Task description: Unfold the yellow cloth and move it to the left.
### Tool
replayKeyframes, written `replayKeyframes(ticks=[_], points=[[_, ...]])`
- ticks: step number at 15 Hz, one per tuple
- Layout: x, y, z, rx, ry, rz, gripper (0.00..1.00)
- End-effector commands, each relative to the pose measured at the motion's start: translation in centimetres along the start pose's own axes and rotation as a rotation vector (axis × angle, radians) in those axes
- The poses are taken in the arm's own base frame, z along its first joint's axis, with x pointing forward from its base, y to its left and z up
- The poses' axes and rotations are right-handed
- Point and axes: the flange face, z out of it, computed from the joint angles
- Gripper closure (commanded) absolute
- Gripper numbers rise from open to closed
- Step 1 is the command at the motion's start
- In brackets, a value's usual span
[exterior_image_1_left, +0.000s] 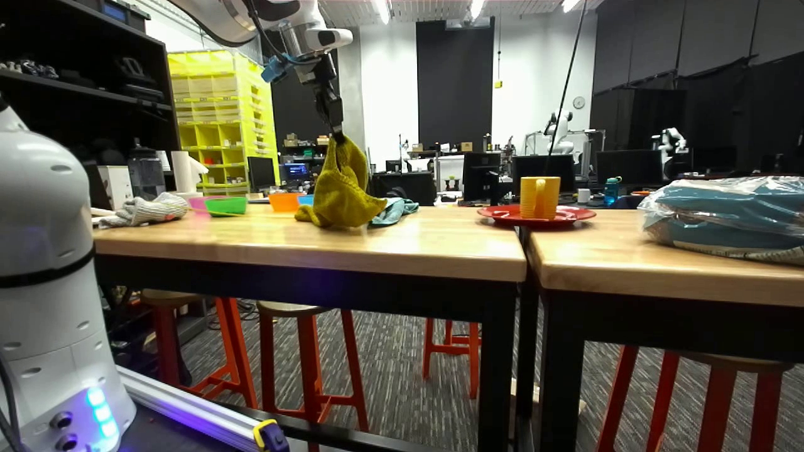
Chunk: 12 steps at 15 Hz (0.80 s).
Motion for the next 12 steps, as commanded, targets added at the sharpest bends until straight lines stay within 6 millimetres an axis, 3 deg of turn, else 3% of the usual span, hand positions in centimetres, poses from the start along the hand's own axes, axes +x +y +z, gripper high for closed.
replayKeyframes(ticks=[1,6,12], points=[[-0.5,0.3,0.9,-0.032,-0.016,0.039,0.69],[-1.7,-1.9,1.2,-0.041,0.011,0.088,0.39],[-4.7,-7.1,1.9,0.003,-0.054,-0.002,0.01]])
